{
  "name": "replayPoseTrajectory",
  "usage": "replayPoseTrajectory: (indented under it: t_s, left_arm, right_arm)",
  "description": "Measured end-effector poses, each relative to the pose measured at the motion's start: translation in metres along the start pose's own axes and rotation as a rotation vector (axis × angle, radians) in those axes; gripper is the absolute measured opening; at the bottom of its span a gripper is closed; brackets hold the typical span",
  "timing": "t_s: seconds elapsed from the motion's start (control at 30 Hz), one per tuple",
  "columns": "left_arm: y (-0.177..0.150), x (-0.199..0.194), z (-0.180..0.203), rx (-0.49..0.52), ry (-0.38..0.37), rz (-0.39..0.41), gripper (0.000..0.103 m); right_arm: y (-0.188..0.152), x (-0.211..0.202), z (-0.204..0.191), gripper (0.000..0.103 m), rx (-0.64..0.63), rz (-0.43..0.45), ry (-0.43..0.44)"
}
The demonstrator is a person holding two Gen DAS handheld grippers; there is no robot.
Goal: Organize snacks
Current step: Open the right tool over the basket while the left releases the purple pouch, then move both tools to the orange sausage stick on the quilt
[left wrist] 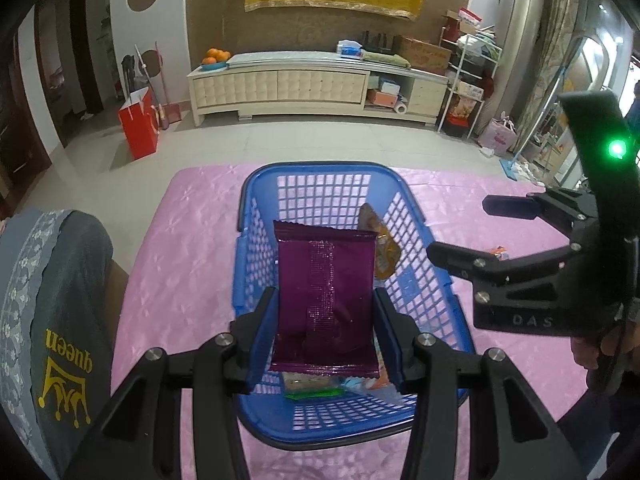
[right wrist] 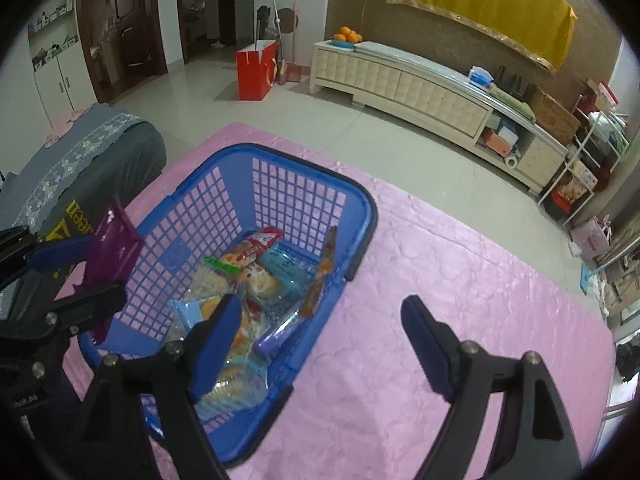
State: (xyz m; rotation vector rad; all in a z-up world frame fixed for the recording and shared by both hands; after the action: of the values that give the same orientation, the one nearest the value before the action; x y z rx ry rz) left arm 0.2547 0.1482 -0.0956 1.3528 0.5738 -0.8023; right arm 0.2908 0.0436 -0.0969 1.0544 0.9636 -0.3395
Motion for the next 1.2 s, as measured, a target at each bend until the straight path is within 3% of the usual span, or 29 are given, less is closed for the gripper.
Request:
replayPoseTrajectory:
  t_s: [0.47,0.7,0.73,0.87,1.2]
  left_arm:
    - [0.007,0.049,0.030,0.035,-0.064,-0.059,0.045]
    - [0.012,0.068,0.034,0.067,-0.054,-0.077,0.045]
    - [0.013,0.069,0.033,0.065,-0.058,-0.076,0.046]
    - [0.014,0.067,0.032,0.072,-0.045,-0.055,0.067]
    - [0.014,0.044,0.042,0.086,-0.017,-0.034,0.067]
  right_arm:
    - [-0.019,-0.004,0.022,0.085,0.063,-0.006,-0.005]
    - [-0.024,0.008,0.035,0.085,0.097,-0.035,-0.017]
    - [-0.025,0.009,0.036,0.085,0.100,-0.038,-0.017]
    - [-0.027,0.010,0.036,0.085,0.103,-0.042,-0.018]
    - [-0.033,-0.009,0.047,0.085,0.120,-0.018,-0.017]
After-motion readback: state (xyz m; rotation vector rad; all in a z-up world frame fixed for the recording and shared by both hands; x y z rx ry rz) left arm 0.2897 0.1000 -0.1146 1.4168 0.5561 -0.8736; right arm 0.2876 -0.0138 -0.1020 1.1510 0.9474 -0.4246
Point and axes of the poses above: each gripper's, at about its wrist camera, not at the fingertips, and x roughly the way its jaws point, z to its right, y to its top, the point moved 6 cm from there along x, roughly the way its jaws point, and after that the axes turned 5 degrees about -y, right-handed, at the moved point
